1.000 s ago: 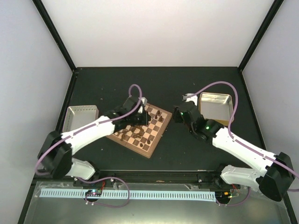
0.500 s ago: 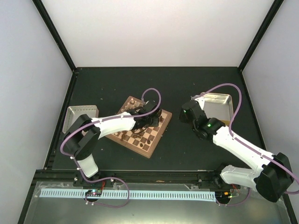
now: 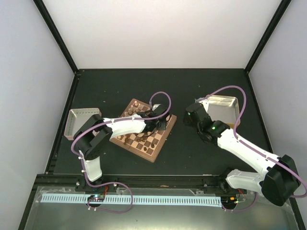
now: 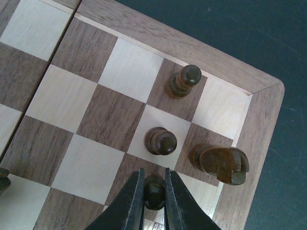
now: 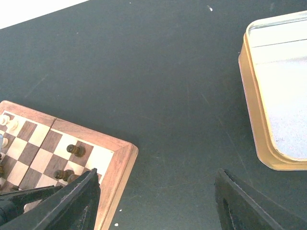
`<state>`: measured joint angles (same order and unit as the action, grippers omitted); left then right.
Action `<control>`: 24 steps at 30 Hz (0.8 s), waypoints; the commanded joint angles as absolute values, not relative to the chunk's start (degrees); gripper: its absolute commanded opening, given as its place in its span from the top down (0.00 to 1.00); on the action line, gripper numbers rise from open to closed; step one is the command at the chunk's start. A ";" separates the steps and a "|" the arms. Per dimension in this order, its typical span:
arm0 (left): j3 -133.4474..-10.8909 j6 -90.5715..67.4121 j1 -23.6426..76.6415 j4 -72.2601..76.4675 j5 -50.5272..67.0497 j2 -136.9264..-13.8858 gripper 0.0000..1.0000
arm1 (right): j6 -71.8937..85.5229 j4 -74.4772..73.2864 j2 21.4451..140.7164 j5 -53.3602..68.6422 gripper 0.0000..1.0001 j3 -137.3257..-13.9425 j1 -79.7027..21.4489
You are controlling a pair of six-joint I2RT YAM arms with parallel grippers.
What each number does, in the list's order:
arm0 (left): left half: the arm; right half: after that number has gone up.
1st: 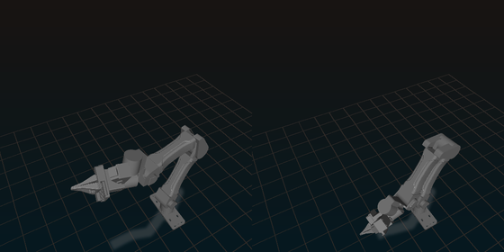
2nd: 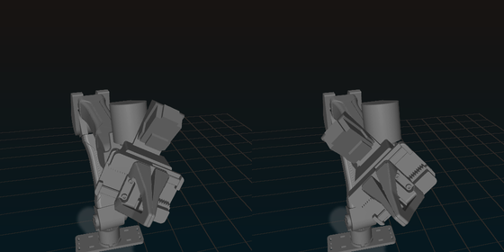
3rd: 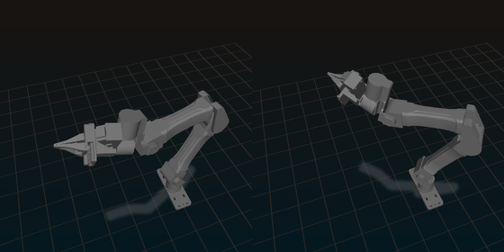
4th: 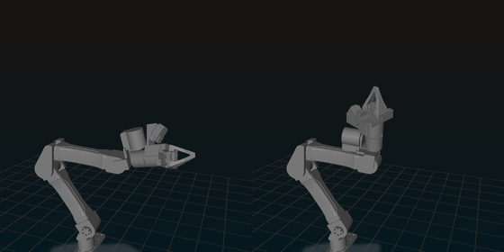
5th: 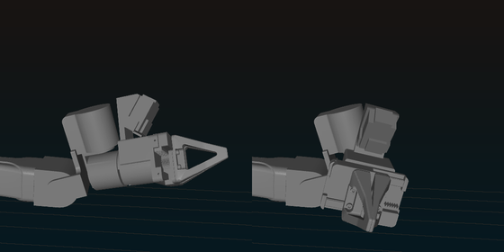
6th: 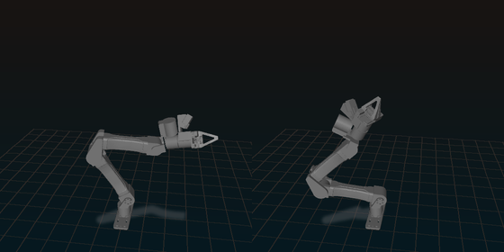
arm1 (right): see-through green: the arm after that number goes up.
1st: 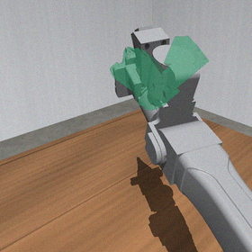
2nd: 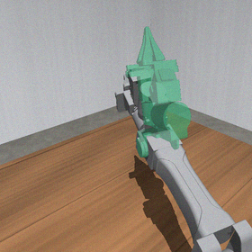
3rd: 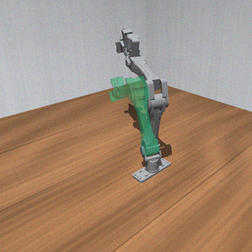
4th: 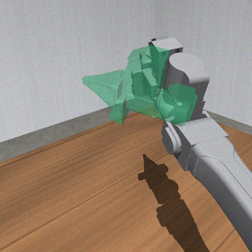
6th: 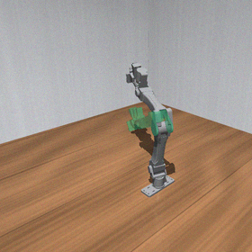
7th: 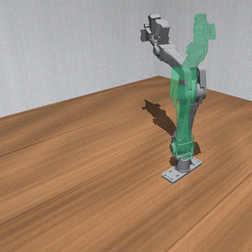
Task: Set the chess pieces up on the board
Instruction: Place the chess piece on the chessboard.
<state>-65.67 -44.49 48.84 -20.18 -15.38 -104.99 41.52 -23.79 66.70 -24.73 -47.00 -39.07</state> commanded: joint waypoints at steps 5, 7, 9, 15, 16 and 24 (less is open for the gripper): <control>-66.97 -46.73 49.75 -23.40 -18.06 -105.94 0.95 | 42.63 -21.67 65.50 -25.28 0.33 -45.57 -38.67; -66.78 -47.17 50.00 -23.82 -18.71 -105.64 0.95 | 42.69 -21.62 65.64 -25.16 0.33 -45.53 -38.66; -66.58 -47.30 50.15 -23.83 -18.85 -105.47 0.96 | 42.71 -21.54 65.73 -25.05 0.33 -45.53 -38.62; -66.88 -47.71 50.27 -25.03 -19.25 -105.60 0.96 | 42.36 -21.20 65.59 -25.00 0.33 -45.40 -38.67; -66.88 -47.84 50.28 -25.13 -19.15 -105.68 0.96 | 42.36 -21.12 65.56 -24.97 0.33 -45.34 -38.65; -67.05 -48.52 50.36 -25.89 -19.70 -105.84 0.93 | 42.43 -20.92 65.80 -24.70 0.33 -45.13 -38.67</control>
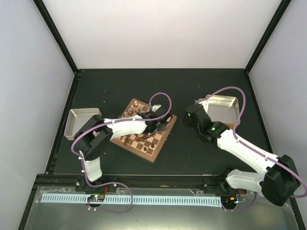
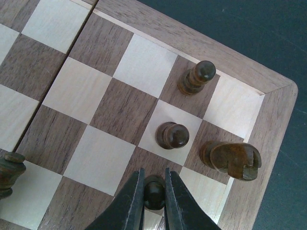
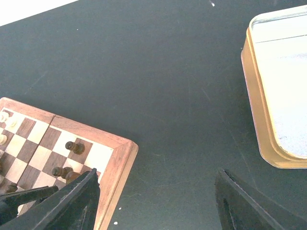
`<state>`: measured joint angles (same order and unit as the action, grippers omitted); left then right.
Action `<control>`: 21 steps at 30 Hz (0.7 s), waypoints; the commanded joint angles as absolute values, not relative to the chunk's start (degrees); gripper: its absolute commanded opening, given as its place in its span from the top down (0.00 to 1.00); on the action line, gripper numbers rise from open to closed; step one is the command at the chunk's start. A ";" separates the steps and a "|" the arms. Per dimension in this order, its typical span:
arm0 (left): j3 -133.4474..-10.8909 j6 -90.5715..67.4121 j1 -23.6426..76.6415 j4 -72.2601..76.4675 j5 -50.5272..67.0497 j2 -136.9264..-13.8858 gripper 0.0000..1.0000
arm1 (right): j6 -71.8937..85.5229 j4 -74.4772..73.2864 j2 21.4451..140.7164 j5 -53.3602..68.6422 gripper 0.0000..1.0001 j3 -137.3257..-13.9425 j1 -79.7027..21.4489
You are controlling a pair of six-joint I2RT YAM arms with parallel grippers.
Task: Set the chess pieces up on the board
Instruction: Place the chess piece on the chessboard.
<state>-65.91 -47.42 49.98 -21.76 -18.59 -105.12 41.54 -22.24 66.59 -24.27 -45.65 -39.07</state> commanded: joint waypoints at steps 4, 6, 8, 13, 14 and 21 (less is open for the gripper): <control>-67.06 -48.79 50.45 -26.22 -20.04 -105.74 0.88 | 42.37 -20.93 65.68 -24.70 0.33 -45.06 -38.67; -67.22 -48.99 50.49 -26.40 -20.24 -105.82 0.85 | 42.32 -20.92 65.74 -24.68 0.33 -45.05 -38.62; -67.28 -48.60 50.54 -26.24 -19.94 -105.92 0.82 | 42.42 -21.00 65.66 -24.61 0.33 -45.00 -38.67; -67.32 -48.11 50.54 -25.68 -18.70 -105.47 0.76 | 42.36 -21.05 65.32 -24.61 0.33 -45.00 -38.65; -67.32 -47.93 50.54 -25.67 -18.60 -105.09 0.75 | 42.36 -21.09 65.18 -24.61 0.33 -45.08 -38.61; -67.33 -45.63 50.45 -24.82 -16.40 -100.12 0.64 | 41.98 -20.74 63.49 -24.52 0.33 -45.00 -38.67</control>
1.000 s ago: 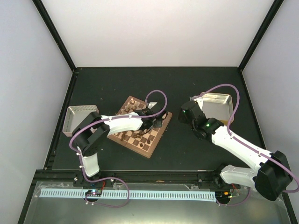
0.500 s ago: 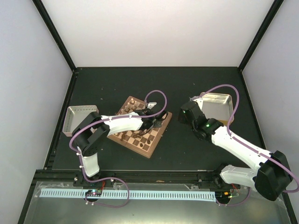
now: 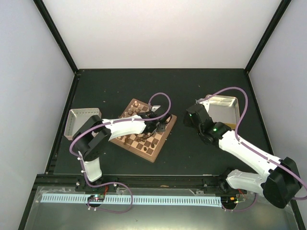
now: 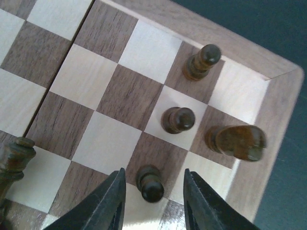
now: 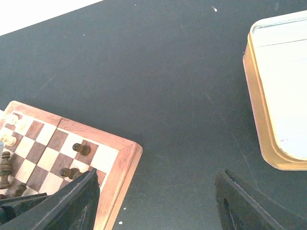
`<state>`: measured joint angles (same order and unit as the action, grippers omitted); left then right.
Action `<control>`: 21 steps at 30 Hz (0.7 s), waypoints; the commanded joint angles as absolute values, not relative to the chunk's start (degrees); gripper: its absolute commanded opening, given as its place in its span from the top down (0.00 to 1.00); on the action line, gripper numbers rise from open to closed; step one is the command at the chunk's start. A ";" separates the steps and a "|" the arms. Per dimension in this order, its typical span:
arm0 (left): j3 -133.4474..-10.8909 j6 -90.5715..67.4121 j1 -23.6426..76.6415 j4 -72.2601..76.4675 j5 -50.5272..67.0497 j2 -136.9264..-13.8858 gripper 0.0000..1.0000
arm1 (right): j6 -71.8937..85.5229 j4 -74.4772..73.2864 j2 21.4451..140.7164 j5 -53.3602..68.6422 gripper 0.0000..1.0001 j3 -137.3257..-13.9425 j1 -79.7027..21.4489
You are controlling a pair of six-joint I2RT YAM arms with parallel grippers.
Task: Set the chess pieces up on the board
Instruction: Place the chess piece on the chessboard, then pick up the chess piece from the chessboard.
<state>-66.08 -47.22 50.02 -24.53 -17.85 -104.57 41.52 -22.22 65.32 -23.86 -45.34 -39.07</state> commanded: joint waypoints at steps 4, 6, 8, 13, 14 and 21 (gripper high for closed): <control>-66.92 -45.13 50.13 -25.84 -15.98 -96.18 0.61 | 40.74 -19.66 63.26 -22.95 0.32 -44.83 -38.67; -66.00 -45.04 49.77 -25.69 -15.93 -93.71 0.61 | 39.85 -19.07 63.44 -21.35 0.33 -45.12 -38.67; -64.88 -44.79 49.20 -25.65 -15.66 -91.31 0.60 | 38.47 -17.78 63.77 -18.27 0.33 -45.32 -38.67; -61.57 -42.87 46.24 -26.34 -13.73 -85.38 0.56 | 35.34 -16.56 66.11 -11.67 0.32 -47.05 -38.66; -61.01 -42.20 45.47 -27.09 -13.31 -84.21 0.54 | 34.83 -16.75 66.74 -10.42 0.32 -47.67 -38.63; -58.17 -36.76 40.55 -33.80 -8.60 -81.92 0.51 | 34.01 -17.09 70.57 -6.70 0.34 -49.63 -38.67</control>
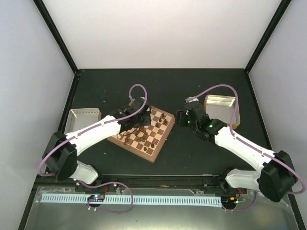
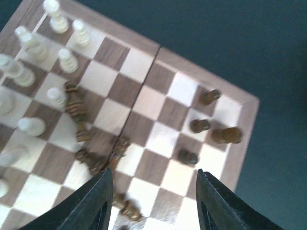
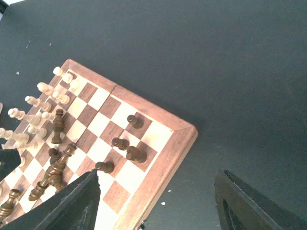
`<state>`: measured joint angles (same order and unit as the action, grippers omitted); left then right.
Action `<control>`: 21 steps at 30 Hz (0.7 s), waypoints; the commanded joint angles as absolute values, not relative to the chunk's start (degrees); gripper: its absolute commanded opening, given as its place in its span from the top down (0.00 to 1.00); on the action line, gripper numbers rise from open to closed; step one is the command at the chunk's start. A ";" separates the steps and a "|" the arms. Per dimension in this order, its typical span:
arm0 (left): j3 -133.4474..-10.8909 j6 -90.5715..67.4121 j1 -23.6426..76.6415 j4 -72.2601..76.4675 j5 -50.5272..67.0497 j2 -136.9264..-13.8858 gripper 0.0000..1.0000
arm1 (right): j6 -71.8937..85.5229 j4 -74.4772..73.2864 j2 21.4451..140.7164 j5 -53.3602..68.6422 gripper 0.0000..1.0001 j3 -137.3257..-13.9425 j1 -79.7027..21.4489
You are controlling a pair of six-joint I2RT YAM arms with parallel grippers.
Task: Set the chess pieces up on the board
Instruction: Pick up the chess piece from the chessboard.
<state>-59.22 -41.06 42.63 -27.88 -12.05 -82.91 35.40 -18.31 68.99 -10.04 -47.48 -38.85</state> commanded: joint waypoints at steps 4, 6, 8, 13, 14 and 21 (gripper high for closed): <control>-57.16 -34.79 39.04 -38.44 -8.02 -81.77 0.58 | 34.19 -17.01 71.84 -5.42 0.36 -49.97 -38.65; -56.05 -33.50 38.33 -39.26 -7.04 -81.66 0.62 | 34.31 -16.93 72.17 -5.05 0.38 -50.02 -38.64; -55.07 -31.88 37.75 -39.22 -5.03 -81.81 0.65 | 34.36 -16.73 72.50 -4.79 0.39 -50.01 -38.62; -54.89 -28.73 37.33 -39.27 -0.88 -84.45 0.66 | 34.48 -14.94 71.55 -4.82 0.45 -49.06 -38.66; -54.99 -28.66 37.24 -39.28 -0.91 -85.00 0.66 | 34.58 -14.67 71.27 -4.88 0.46 -48.80 -38.67; -56.27 -28.32 36.59 -40.11 -2.12 -88.11 0.65 | 34.87 -14.59 70.07 -5.57 0.47 -48.06 -38.60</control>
